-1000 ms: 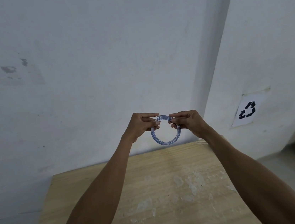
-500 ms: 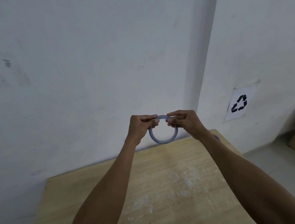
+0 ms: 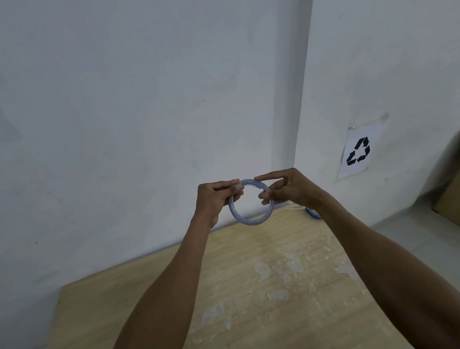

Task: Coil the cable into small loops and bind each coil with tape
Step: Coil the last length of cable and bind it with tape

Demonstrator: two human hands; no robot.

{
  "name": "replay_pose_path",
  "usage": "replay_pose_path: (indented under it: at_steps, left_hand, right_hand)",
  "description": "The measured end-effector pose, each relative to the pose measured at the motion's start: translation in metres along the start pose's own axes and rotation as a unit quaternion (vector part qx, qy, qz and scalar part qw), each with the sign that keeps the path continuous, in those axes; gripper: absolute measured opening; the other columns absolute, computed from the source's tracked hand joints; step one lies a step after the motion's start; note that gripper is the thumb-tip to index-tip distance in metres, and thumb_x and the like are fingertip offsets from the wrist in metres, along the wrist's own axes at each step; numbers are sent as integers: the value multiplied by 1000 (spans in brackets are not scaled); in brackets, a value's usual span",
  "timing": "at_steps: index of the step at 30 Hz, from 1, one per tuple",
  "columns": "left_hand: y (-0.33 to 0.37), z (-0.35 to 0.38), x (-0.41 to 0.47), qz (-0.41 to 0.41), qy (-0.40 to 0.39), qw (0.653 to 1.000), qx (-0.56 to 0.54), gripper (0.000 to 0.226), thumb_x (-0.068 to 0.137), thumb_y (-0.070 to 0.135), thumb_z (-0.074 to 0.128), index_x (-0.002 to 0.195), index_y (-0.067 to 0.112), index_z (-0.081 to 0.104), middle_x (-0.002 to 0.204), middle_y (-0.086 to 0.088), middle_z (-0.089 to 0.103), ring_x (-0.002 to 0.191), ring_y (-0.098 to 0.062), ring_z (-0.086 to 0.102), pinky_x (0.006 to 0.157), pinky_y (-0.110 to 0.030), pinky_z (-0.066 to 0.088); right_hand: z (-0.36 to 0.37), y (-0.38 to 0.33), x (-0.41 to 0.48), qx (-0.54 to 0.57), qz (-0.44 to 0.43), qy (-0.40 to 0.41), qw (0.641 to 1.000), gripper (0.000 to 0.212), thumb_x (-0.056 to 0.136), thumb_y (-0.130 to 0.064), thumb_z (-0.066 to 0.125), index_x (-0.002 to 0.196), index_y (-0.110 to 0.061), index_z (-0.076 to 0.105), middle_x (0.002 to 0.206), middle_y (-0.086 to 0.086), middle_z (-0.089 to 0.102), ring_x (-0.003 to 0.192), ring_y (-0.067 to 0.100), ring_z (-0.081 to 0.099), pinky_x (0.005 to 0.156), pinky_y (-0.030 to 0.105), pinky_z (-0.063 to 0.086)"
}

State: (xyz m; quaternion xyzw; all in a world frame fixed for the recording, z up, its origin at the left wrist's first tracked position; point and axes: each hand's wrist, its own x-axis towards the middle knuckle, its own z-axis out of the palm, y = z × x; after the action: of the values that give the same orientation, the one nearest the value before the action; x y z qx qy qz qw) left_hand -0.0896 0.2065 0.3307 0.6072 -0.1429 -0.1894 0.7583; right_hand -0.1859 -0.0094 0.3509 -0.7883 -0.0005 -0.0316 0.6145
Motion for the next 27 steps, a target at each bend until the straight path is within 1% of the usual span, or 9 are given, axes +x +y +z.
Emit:
replay_pose_path:
  at_steps: [2,6,9,11,13,16,20,25,27]
  left_hand:
    - [-4,3,1,-12,-3,1000,-2,24,81,-3,81,105,-6,76,99,-23,77,85,-31,76,81,-29,62]
    - [-5,11,6,-30,-6,1000,4,26,81,-2,82,105,-7,76,102,-28,75,87,-33,76,82,-30,63]
    - [-5,16,9,-22,-3,1000,11,26,80,-2,83,104,-8,76,100,-28,76,87,-33,76,81,-30,62]
    - [-6,20,11,-14,-3,1000,12,25,80,0,83,103,-6,77,100,-25,77,87,-32,76,81,-30,62]
    - [-8,25,11,-14,-5,1000,3,24,80,0,83,103,-5,77,102,-25,77,88,-31,76,82,-29,61]
    - [-10,30,11,-24,-21,999,-17,23,82,-1,81,105,-3,77,104,-24,76,88,-29,76,84,-28,61]
    - [-9,35,12,-35,-41,998,-23,22,84,-3,78,106,-3,76,100,-19,78,85,-26,76,82,-28,61]
    - [-11,46,14,-54,-46,997,-34,19,85,-1,78,104,-1,77,100,-18,77,83,-24,75,81,-27,60]
    - [-13,49,15,-55,-46,997,-35,19,85,0,79,104,-1,77,101,-19,77,83,-24,75,81,-27,60]
  right_hand:
    - [-5,4,-1,-12,12,-6,1000,45,87,0,76,130,-10,68,98,19,78,92,34,77,84,42,63]
    - [-10,14,-1,-17,-5,25,1000,43,88,3,74,129,-8,69,95,19,78,88,35,77,84,45,63]
    - [-11,16,-2,0,-11,42,999,41,88,-2,75,128,-8,69,95,19,78,88,35,77,82,42,63]
    - [-10,15,-4,25,-15,64,998,37,87,-6,78,124,-6,71,97,19,78,88,35,77,80,39,63]
    - [-10,16,-5,57,-24,81,995,33,89,-4,76,122,-4,72,99,20,78,89,35,77,79,35,62]
    - [-16,19,-7,92,-9,80,992,31,91,1,71,122,-3,71,103,19,78,93,34,76,84,35,61]
    - [-23,20,-10,150,25,66,986,31,92,-1,69,123,-4,71,109,20,76,100,34,75,88,32,60]
    - [-30,21,-12,138,25,92,986,28,90,2,70,116,-9,74,102,15,78,93,28,77,84,30,61]
    - [-35,21,-13,128,25,93,987,29,90,2,70,116,-10,74,102,14,79,92,28,77,84,30,61]
